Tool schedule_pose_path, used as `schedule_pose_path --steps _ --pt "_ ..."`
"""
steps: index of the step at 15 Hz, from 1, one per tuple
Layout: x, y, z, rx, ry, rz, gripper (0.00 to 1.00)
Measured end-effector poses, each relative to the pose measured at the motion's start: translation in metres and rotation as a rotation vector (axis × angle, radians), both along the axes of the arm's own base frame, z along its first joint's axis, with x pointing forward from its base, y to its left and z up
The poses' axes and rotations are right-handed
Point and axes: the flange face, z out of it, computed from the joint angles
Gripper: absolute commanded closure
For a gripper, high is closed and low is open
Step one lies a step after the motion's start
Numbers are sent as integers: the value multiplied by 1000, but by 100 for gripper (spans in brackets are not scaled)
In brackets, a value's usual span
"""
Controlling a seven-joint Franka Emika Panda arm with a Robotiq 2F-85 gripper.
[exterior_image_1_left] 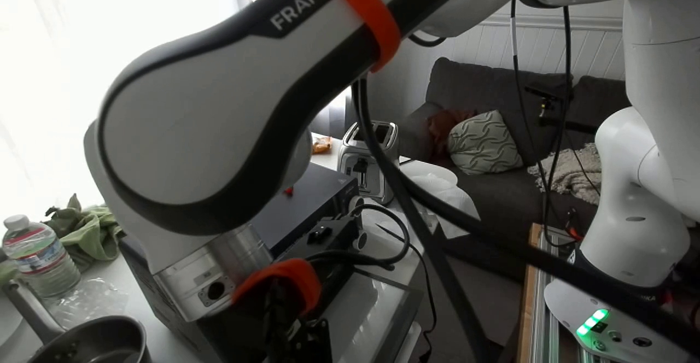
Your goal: Open the microwave door and put the orange packet in the microwave
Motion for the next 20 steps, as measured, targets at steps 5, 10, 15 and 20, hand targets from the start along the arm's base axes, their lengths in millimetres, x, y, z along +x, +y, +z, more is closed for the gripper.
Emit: schedule_pose_path --steps 5,10,15,20 --pt "-15 -25 -6 -113 -17 -86 100" --pt "-22 -44 -6 -117 -173 -215 99" --pt "-27 -50 -3 -115 -199 -229 100" --pt "-25 -52 -4 -127 -215 -216 100"
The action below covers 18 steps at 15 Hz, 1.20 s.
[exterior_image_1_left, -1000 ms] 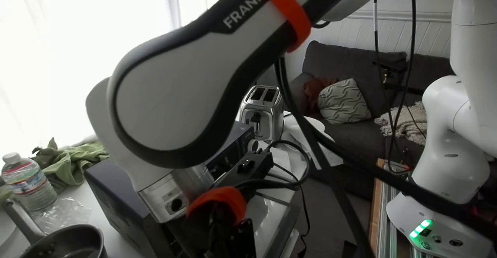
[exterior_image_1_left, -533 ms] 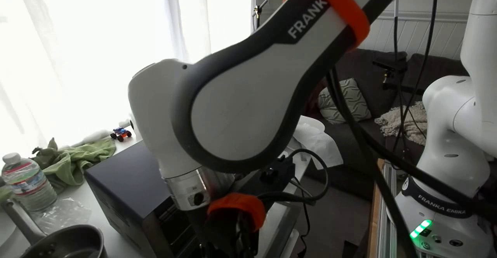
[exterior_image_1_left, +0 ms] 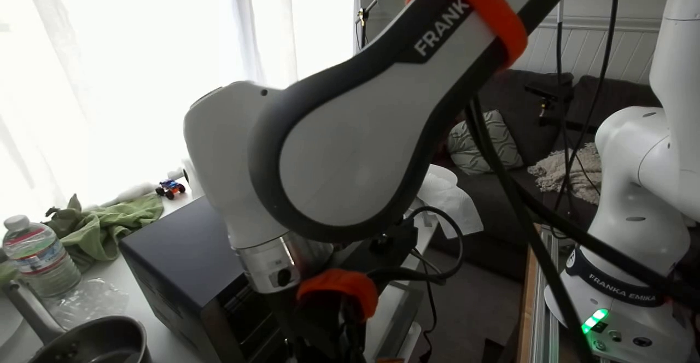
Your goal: Open the microwave door and put the orange packet in the microwave
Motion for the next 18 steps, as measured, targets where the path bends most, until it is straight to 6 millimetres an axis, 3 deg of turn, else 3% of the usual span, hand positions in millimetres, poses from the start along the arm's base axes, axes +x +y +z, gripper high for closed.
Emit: schedule_pose_path --steps 11,18 --pt "1 -23 21 -162 -231 -22 100" --pt "23 -41 14 -158 -464 -48 100"
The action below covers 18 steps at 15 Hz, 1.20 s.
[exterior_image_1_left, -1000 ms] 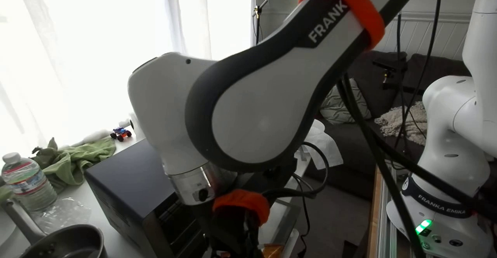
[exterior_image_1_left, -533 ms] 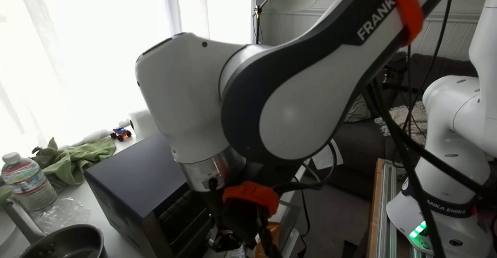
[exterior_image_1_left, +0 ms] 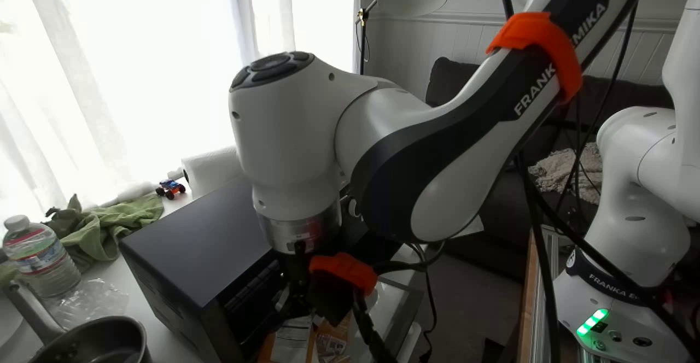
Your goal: Open the microwave door and put the orange packet in the microwave
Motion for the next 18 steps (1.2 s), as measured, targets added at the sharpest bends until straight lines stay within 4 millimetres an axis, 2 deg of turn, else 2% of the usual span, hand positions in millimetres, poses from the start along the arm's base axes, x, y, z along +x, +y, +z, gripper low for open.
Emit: schedule_pose_path --steps 4,10,18 --pt "5 -6 5 -12 -67 2 100" --pt "-3 -16 16 -41 -134 -27 100" --pt "-7 -22 8 -68 -254 -67 100"
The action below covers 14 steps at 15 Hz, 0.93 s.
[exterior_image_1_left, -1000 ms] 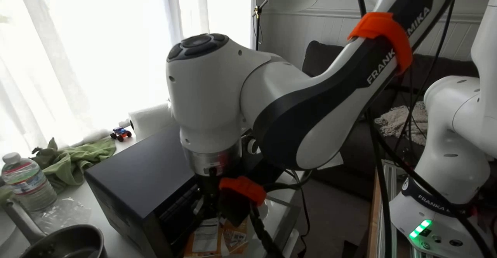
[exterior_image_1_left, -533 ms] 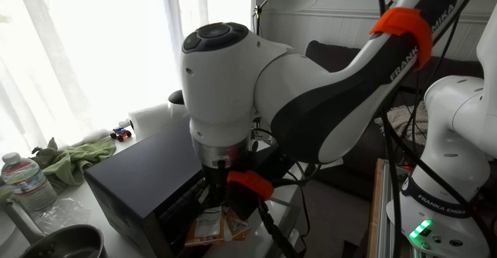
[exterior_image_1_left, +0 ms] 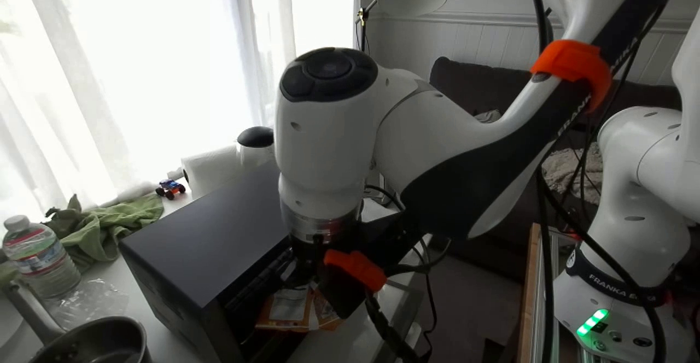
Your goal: Open the microwave door and put the orange packet in the microwave
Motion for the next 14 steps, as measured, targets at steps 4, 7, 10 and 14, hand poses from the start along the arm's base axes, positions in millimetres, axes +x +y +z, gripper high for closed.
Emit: schedule_pose_path --steps 4,7,10,14 --pt "2 -3 -2 9 -43 -12 99" --pt "3 -5 -3 10 -45 -14 100" --pt "4 -6 -3 8 -44 -17 100" --pt "10 -14 -3 -20 -105 -26 100"
